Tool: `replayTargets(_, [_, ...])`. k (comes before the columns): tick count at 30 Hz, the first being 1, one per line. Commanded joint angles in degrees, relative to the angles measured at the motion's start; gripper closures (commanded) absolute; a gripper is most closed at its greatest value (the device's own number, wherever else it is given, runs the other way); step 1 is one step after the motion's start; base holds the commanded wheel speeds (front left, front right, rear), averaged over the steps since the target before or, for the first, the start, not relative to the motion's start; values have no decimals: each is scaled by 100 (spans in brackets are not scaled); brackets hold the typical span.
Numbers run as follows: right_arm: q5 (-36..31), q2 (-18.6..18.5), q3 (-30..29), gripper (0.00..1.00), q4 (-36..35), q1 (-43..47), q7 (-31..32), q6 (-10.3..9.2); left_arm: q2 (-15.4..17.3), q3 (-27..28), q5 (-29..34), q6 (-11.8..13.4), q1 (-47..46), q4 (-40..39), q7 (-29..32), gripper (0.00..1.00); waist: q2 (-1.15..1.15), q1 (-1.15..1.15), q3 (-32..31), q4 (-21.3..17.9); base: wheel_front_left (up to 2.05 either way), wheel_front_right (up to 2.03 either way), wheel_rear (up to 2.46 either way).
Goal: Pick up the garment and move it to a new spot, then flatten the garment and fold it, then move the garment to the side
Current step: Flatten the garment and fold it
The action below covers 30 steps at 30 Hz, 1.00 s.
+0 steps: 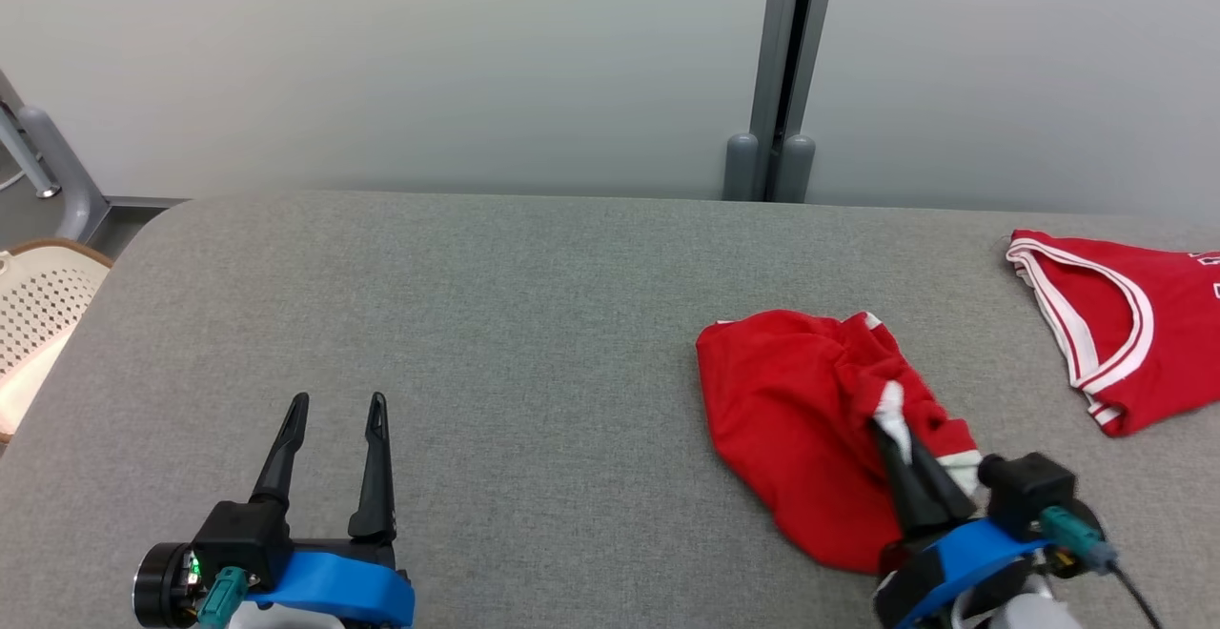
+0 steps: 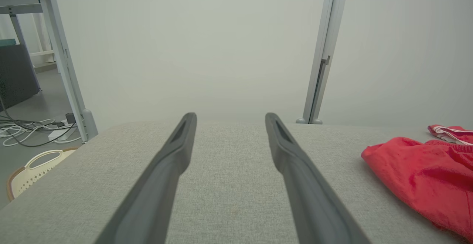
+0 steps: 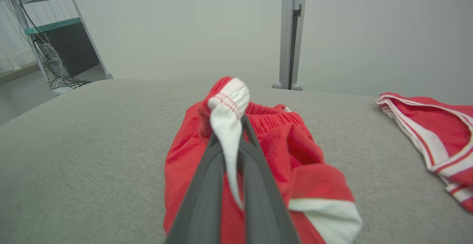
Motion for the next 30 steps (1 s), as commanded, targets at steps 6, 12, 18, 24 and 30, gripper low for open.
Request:
replayTargets(6, [189, 372, 1185, 100, 102, -261, -27, 1, -24, 18, 38, -53, -82, 14, -26, 0, 0, 1, 78, 225, 0, 0, 0])
replayTargets(12, [356, 543, 2212, 100, 343, -510, -26, 1, -59, 29, 46, -45, -148, 16, -25, 0, 0, 1, 176, 379, 0, 0, 0])
replayTargets(18, [680, 588, 3338, 100, 681, -701, -27, 1, -122, 4, 51, -56, -224, 54, -26, 0, 0, 1, 223, 532, 0, 0, 0])
replayTargets(24, [923, 593, 3549, 0, 587, -870, -27, 1, -138, 91, 40, -52, -170, 61, -26, 0, 0, 1, 203, 470, 0, 0, 0])
replayTargets(30, [690, 575, 3138, 0, 221, -842, -27, 1, -143, 166, 74, -62, -86, 56, -26, 0, 0, 1, 119, 236, 0, 0, 0])
